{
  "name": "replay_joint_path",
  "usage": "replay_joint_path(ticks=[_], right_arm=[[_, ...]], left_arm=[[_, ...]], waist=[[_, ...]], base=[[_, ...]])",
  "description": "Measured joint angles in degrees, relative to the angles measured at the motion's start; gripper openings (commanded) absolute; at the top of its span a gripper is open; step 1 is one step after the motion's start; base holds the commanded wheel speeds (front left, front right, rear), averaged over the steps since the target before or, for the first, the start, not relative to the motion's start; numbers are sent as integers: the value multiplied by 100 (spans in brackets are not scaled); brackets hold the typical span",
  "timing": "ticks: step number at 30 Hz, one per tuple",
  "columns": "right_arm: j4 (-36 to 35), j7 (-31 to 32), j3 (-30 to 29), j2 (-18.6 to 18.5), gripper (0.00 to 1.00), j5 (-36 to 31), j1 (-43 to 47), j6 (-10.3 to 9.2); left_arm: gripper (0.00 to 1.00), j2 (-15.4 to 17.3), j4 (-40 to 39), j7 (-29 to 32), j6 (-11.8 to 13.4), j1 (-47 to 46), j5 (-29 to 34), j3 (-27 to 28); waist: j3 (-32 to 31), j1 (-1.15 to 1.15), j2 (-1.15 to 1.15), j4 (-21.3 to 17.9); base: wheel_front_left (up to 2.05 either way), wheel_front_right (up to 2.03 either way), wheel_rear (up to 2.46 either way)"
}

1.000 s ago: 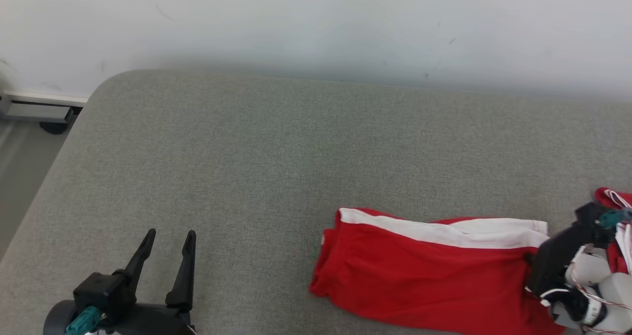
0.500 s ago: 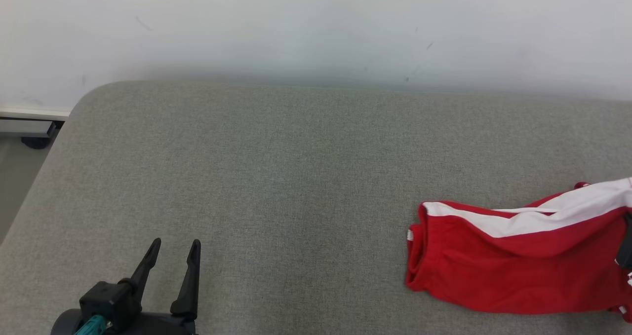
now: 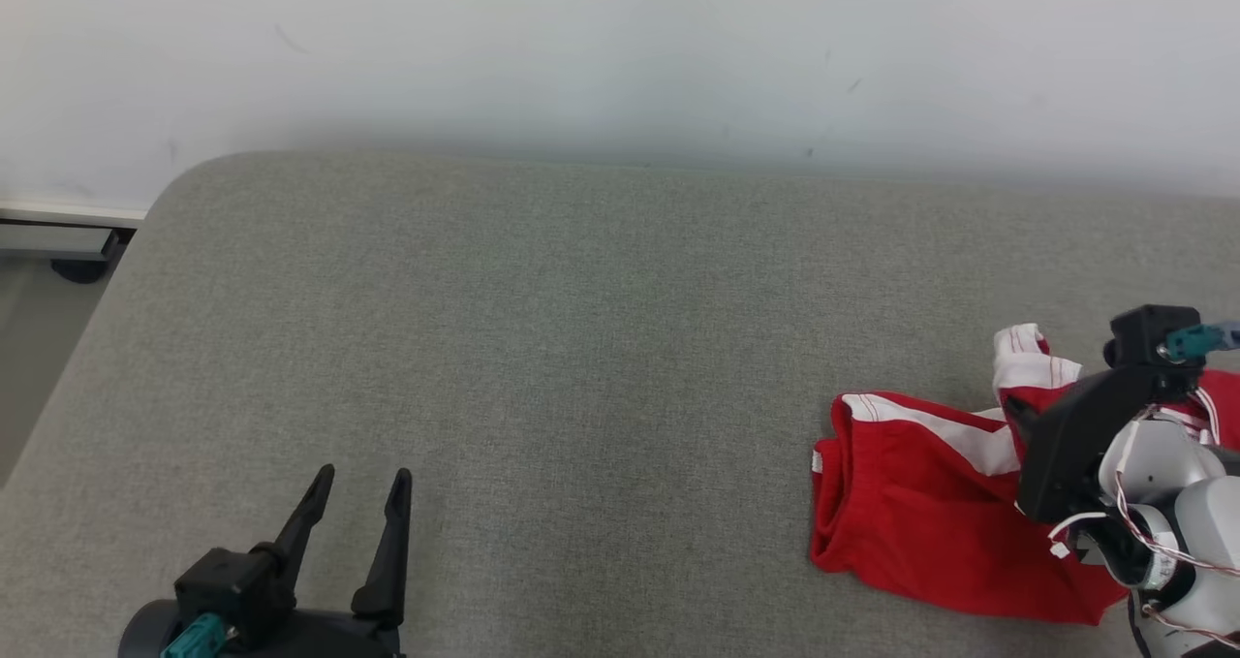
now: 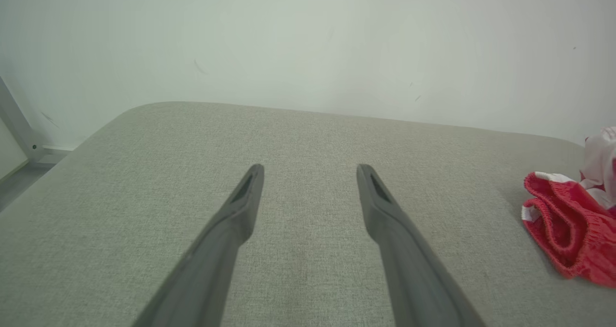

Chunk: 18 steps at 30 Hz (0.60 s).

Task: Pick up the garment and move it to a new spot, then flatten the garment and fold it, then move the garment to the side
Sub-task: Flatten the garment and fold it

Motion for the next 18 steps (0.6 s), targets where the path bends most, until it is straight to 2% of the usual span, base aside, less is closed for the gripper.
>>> replay_joint_path(ticks=[11, 18], right_arm=[[70, 312, 528, 414, 0, -2, -213, 0], [252, 396, 643, 619, 0, -13, -330, -2]], left_arm=[[100, -16, 15, 4, -40, -96, 0, 9], [100, -18, 18, -19, -36, -96, 0, 11]], waist=[[35, 0, 0, 140], [55, 0, 0, 159]], base=[[0, 0, 0], [0, 0, 0]])
